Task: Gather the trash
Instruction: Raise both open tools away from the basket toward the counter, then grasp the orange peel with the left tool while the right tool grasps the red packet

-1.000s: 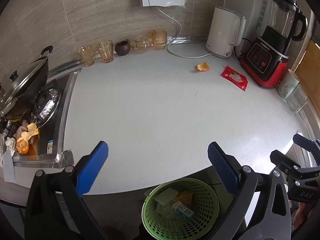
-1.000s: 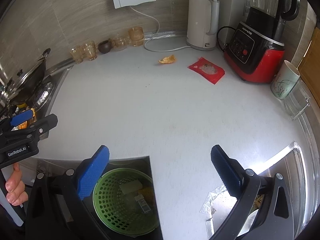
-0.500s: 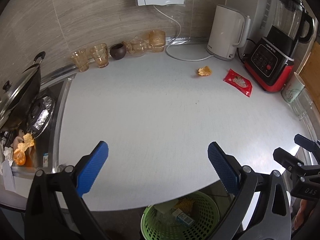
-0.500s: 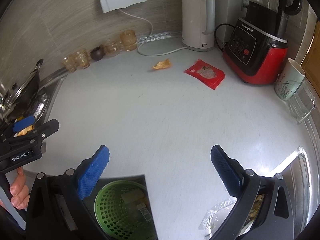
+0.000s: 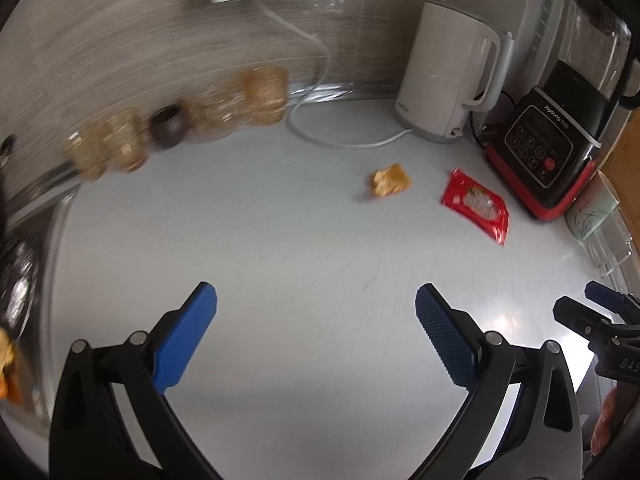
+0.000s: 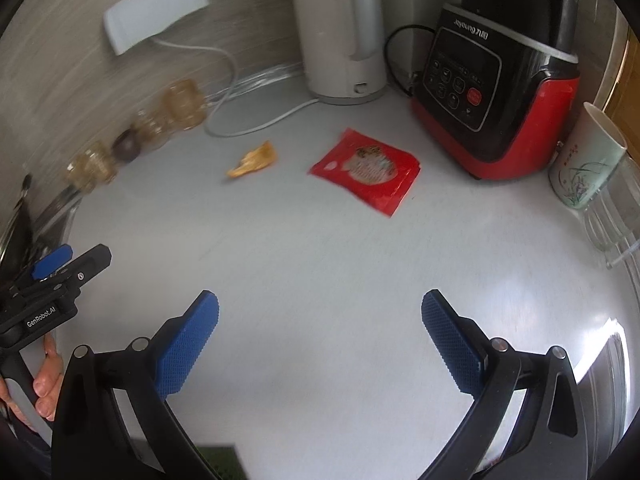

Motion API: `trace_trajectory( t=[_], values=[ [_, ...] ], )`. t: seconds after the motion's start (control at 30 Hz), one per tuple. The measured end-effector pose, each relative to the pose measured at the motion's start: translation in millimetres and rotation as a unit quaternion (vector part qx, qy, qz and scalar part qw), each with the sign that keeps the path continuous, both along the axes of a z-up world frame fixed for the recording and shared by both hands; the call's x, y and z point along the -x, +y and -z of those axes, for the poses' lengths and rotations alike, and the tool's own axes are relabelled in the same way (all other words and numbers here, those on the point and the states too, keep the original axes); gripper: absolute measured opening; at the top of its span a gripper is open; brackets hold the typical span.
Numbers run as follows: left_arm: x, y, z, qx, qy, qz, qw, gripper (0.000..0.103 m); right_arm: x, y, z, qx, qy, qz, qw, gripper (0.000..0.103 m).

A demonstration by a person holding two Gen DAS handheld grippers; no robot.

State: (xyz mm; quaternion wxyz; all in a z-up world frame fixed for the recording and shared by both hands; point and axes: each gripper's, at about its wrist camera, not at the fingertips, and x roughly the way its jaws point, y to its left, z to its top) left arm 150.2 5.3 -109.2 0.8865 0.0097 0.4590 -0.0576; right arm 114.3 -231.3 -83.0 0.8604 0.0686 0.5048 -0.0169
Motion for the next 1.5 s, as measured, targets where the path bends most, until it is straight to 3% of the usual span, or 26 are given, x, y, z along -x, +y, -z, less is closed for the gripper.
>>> trace_trajectory(
  t=[0.23, 0.4, 0.73, 0.87, 0.97, 1.1, 1.23, 1.43, 1.5],
  values=[
    [-80.3, -45.1, 35.1, 0.008, -0.004, 0.069, 0.9976, 0.095, -52.5, -33.7, 26.1, -0.008, 0.002, 0.022, 1.0, 0.101],
    [-128.7, -72.1, 63.9, -0.004, 0.003, 0.09, 0.9959, 0.095, -83.8, -53.9, 41.1, -0.003, -0.001, 0.03, 1.0, 0.101],
    [-173.9, -104.6, 107.9, -0.035, 0.026, 0.108, 0.9932, 0.085, -108.2, -80.0, 63.9, -0.016, 0.008, 0.047, 0.999, 0.101],
    [-182.9, -106.6, 114.4, -0.03, 0.031, 0.099, 0.9941, 0.082, -111.4, -85.0, 68.6, -0.018, 0.014, 0.048, 0.999, 0.101],
    [-186.1, -107.8, 114.4, -0.029, 0.026, 0.099, 0.9943, 0.074, -112.2, -85.8, 68.8, -0.015, 0.012, 0.045, 0.999, 0.101],
    [-188.2, -111.1, 111.1, -0.027, 0.026, 0.105, 0.9937, 0.05, -117.7, -86.4, 72.1, -0.023, 0.015, 0.042, 0.999, 0.101],
    [-187.2, -109.2, 109.0, -0.02, 0.025, 0.105, 0.994, 0.046, -124.9, -84.1, 75.3, -0.03, 0.018, 0.028, 0.999, 0.101],
    [-182.3, -107.2, 95.9, -0.014, 0.013, 0.116, 0.993, 0.018, -141.1, -72.9, 79.7, -0.021, 0.027, -0.061, 0.998, 0.101],
    [-183.7, -106.1, 94.8, -0.01, 0.017, 0.115, 0.9932, 0.016, -148.4, -68.8, 80.5, -0.004, 0.034, -0.104, 0.994, 0.101]
  ],
)
